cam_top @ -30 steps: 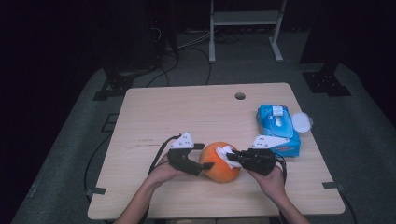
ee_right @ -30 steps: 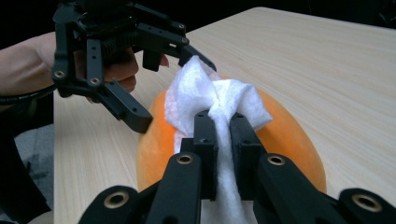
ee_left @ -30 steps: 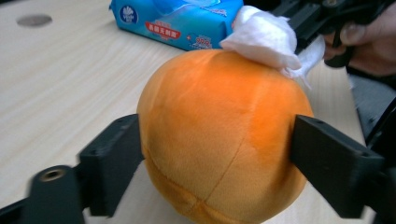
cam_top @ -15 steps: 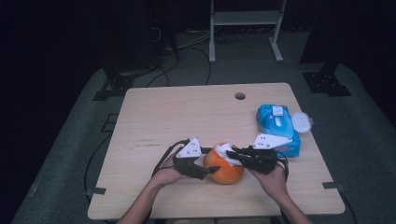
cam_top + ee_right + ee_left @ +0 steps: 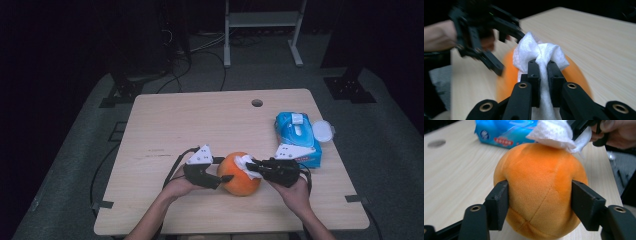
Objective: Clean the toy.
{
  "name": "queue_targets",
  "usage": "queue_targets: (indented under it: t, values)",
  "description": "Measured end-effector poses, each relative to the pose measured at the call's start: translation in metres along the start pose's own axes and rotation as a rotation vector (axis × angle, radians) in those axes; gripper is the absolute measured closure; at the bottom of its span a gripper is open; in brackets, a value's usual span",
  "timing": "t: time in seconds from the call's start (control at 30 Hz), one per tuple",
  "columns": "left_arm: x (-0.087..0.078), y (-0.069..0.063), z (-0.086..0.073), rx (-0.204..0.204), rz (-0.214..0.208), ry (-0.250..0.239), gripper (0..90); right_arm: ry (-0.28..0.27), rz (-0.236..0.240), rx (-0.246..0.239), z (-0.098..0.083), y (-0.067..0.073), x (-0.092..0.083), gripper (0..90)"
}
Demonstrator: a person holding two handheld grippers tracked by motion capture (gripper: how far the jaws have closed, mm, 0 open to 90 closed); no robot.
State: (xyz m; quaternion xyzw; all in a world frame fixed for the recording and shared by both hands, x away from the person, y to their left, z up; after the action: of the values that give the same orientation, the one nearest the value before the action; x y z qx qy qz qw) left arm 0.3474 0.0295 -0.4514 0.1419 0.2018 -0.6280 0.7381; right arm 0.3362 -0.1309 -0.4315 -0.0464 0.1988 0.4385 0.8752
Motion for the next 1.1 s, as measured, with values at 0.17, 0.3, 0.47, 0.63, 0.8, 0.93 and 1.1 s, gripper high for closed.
queue_targets:
  t: [0.17, 0.3, 0.47, 0.63, 0.8, 0.93, 1.1]
  values:
    - [-0.002, -0.01, 0.01, 0.092, -0.001, 0.013, 38.1, -0.026, 0.011, -0.054, 0.014, 0.011, -0.002, 82.4]
    - [0.003, -0.006, 0.005, 0.024, -0.016, -0.007, 30.2, 0.002, -0.001, -0.026, 0.003, 0.002, -0.001, 82.4]
    - [0.004, 0.004, -0.001, -0.117, -0.01, -0.015, 13.7, 0.005, -0.009, 0.016, -0.003, -0.007, -0.002, 82.4]
    - [0.01, -0.003, 0.0, -0.081, -0.023, -0.023, 30.3, 0.004, -0.025, 0.003, 0.001, -0.003, -0.004, 82.5]
    - [0.012, -0.013, 0.007, 0.025, -0.004, 0.0, 34.2, -0.024, 0.01, -0.061, 0.01, 0.02, -0.002, 82.5]
    - [0.014, -0.019, 0.007, 0.079, 0.001, 0.026, 34.9, -0.015, 0.012, -0.11, 0.012, 0.031, 0.004, 82.7]
    - [0.012, -0.012, 0.0, 0.054, -0.008, 0.021, 35.7, -0.017, -0.045, -0.09, 0.012, 0.011, -0.003, 82.6]
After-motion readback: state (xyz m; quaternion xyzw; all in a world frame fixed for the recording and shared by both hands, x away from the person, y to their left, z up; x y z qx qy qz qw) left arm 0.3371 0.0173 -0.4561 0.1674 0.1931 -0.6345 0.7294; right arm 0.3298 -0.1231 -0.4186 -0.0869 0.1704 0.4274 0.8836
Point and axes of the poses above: each handheld gripper's, and its own axes: x roughly forward along the jaws, z roughly out of its top, y roughly to its left, the point moved 7 cm from there along x, roughly forward along the jaws, and after that the axes turned 8 degrees about -z, right-handed, at the moved point
